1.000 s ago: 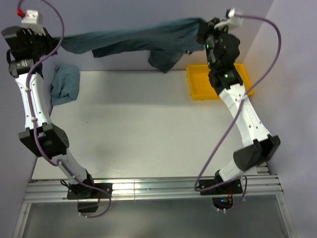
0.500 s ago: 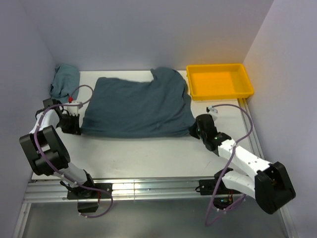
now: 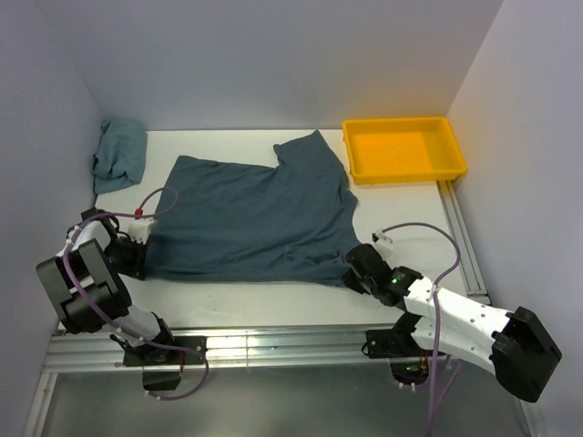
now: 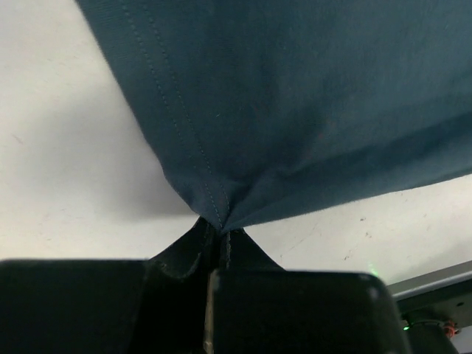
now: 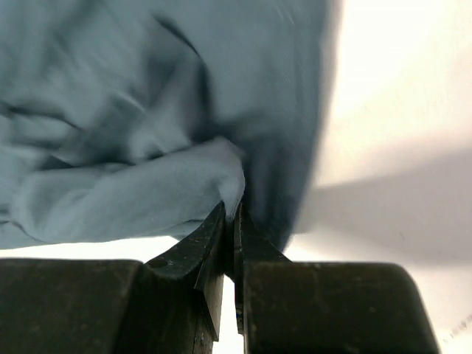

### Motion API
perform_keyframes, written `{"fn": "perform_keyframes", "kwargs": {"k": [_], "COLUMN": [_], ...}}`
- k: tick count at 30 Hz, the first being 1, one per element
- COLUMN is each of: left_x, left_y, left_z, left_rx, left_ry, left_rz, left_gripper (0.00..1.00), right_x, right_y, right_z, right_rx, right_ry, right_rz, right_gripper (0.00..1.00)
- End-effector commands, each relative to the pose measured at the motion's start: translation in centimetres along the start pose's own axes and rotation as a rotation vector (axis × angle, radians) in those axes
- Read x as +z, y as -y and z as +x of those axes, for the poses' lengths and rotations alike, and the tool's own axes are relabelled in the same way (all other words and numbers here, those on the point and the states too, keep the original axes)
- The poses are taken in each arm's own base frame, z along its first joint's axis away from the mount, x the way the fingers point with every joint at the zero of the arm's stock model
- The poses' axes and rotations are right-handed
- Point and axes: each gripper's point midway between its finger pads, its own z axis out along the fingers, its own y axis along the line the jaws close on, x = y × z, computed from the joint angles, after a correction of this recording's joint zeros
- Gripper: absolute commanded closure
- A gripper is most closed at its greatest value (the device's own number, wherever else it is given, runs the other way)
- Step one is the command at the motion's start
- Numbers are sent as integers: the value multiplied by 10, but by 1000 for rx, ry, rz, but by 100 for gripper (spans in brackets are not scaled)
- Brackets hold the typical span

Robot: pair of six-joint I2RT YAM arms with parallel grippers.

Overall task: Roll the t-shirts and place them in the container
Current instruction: Flatten the tshirt

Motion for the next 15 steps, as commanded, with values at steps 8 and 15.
{"fn": "perform_keyframes", "kwargs": {"k": [8,15], "left_x": [-13,-4], "left_y": [-2,-4], "left_z": [4,39], "left_rx": [90,156], "left_ry": [-14,-141], "left_rz": [-9,-20], "left_gripper": [100,100], "right_x": [-13,-21], "right_y": [14,38], "right_z": [-1,10], "right_rx": [25,60], "right_ry": [38,9], "right_rz": [89,125], "right_gripper": [100,100]}}
